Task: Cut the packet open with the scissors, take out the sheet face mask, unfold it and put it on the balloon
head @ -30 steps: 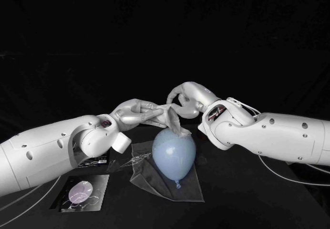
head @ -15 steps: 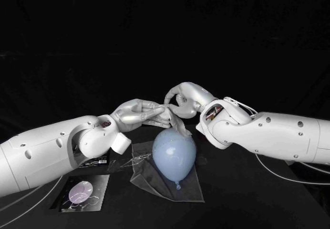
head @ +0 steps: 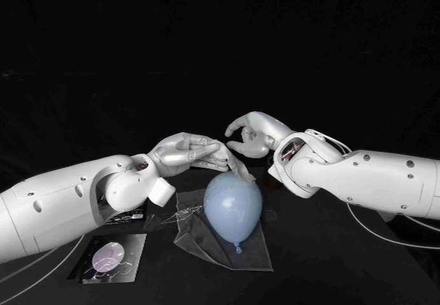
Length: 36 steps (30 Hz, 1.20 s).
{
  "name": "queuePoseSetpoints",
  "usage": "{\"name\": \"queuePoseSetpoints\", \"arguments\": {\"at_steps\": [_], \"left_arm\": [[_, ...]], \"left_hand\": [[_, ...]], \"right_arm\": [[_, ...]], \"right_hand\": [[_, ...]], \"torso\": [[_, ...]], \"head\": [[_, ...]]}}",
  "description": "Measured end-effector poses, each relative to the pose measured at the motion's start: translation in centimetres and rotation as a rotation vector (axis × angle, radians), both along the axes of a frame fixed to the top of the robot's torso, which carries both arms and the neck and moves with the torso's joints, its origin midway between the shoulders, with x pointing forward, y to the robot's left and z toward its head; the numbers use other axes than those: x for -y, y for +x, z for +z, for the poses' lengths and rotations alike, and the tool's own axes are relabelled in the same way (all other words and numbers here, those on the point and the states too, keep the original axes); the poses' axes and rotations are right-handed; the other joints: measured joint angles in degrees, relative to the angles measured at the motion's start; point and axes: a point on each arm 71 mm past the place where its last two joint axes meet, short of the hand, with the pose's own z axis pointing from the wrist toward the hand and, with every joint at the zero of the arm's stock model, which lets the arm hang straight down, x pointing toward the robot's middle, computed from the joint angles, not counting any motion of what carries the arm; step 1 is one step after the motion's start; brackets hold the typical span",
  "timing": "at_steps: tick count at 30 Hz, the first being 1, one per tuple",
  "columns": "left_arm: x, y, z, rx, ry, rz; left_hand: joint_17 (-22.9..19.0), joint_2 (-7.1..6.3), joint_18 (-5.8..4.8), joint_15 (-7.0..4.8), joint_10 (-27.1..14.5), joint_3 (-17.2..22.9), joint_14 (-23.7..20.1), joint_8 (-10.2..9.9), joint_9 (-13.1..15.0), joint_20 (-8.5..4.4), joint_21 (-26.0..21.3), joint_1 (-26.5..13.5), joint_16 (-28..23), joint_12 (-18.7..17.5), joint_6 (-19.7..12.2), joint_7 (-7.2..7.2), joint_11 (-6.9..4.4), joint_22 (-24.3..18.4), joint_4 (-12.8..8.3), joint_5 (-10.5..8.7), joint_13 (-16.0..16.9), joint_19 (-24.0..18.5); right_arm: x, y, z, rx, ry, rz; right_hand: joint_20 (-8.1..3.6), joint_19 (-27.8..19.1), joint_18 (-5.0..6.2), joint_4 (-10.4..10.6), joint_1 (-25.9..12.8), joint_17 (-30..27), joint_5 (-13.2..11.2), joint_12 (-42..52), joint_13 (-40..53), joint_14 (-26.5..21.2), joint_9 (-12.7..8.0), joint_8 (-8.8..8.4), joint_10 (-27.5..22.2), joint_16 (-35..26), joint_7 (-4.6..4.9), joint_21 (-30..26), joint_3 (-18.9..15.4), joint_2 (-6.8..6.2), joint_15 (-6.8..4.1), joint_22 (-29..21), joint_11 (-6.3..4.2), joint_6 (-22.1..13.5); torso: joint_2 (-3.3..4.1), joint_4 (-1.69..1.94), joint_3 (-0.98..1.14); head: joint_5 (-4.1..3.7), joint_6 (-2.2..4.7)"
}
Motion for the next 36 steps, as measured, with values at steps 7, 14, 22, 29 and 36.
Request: {"name": "queuePoseSetpoints", "arguments": {"at_steps": [7, 14, 22, 29, 36], "left_arm": [[-0.2, 0.1, 0.0, 0.001, 0.005, 0.017], [-0.3, 0.1, 0.0, 0.003, 0.010, 0.032], [-0.3, 0.0, 0.0, 0.014, 0.022, 0.048], [-0.2, 0.0, 0.0, 0.032, 0.040, 0.058], [-0.1, -0.1, 0.0, 0.051, 0.059, 0.068]], "left_hand": [[0.4, -0.51, -0.02, 0.00, 0.0, 1.1, 0.0, 0.3, 0.4, 0.00, 0.0, -0.5, 0.0, 0.0, -0.2, 0.01, 0.00, 0.0, -0.3, 0.28, 0.0, 0.0], [0.6, -0.52, -0.13, 0.00, 0.0, 1.4, 0.0, 0.3, 0.8, 0.00, 0.0, -0.5, 0.0, 0.0, -0.3, -0.08, 0.01, 0.0, -0.3, 0.28, 0.0, 0.0], [1.0, -1.15, -0.41, 0.01, 0.0, 2.4, 0.0, 0.5, 1.3, 0.00, 0.0, -0.5, 0.2, 0.0, -0.3, -0.08, 0.01, 0.0, -0.8, 0.27, 0.0, 0.0], [1.2, -1.52, -0.43, 0.01, 0.0, 3.0, 0.0, 0.7, 1.3, -0.21, 0.0, -0.9, 0.2, 0.0, -0.5, -0.08, 0.01, 0.0, -1.2, 0.27, 0.0, 0.2], [1.3, -1.67, -0.44, 0.02, 0.2, 3.2, 0.0, 0.7, 1.6, -0.21, 0.0, -1.0, 0.2, 0.0, -0.5, -0.08, -0.19, 0.0, -1.3, 0.25, 0.0, 0.2]], "right_arm": [[1.5, -0.2, 0.1, -0.046, 0.003, -0.010], [3.2, -0.7, 0.6, -0.056, 0.069, -0.032], [3.7, -2.7, 1.6, -0.006, 0.194, -0.028], [2.2, -4.8, 0.4, -0.030, 0.260, 0.008], [0.9, -5.5, -0.4, -0.041, 0.289, 0.014]], "right_hand": [[0.01, 0.0, 0.86, 0.0, 2.0, 0.0, 0.0, 0.4, 0.0, 0.1, -0.6, -0.37, -0.1, 0.0, -0.09, 0.5, 0.0, 1.40, 0.08, 0.0, 0.13, 0.6], [-0.59, 5.4, 0.23, -0.2, 4.1, 0.0, 0.0, 8.2, 0.0, -0.2, -0.7, 0.44, 3.7, 3.3, -1.63, 10.7, 0.2, 3.53, -0.40, 0.0, -1.36, 6.1], [-2.27, 9.3, -0.99, 1.4, 2.1, -0.1, 1.2, 17.1, 0.0, 0.0, -0.1, 2.08, 5.0, 6.2, -3.97, 19.2, -1.4, 4.12, -1.92, 0.0, -2.96, 10.2], [-2.58, 10.2, -1.83, 4.0, -1.3, 0.0, 2.1, 22.5, 0.0, -0.2, -0.7, 1.58, 5.0, 6.2, -4.04, 21.6, -4.4, 2.02, -2.13, 0.0, -2.97, 10.5], [-2.37, 10.4, -1.85, 6.5, -3.5, 0.0, 2.1, 23.6, 0.0, -0.2, -1.4, 1.07, 5.0, 6.2, -3.85, 21.9, -7.2, 0.32, -2.12, 0.0, -2.97, 10.7]], "torso": [[-0.01, 0.00, 0.02], [-0.02, 0.00, 0.01], [0.01, 0.06, -0.03], [-0.01, 0.07, -0.03], [0.02, 0.07, 0.00]], "head": [[0.08, 0.12], [0.18, 0.34], [0.22, 0.44], [0.35, 0.57], [0.43, 0.75]]}}
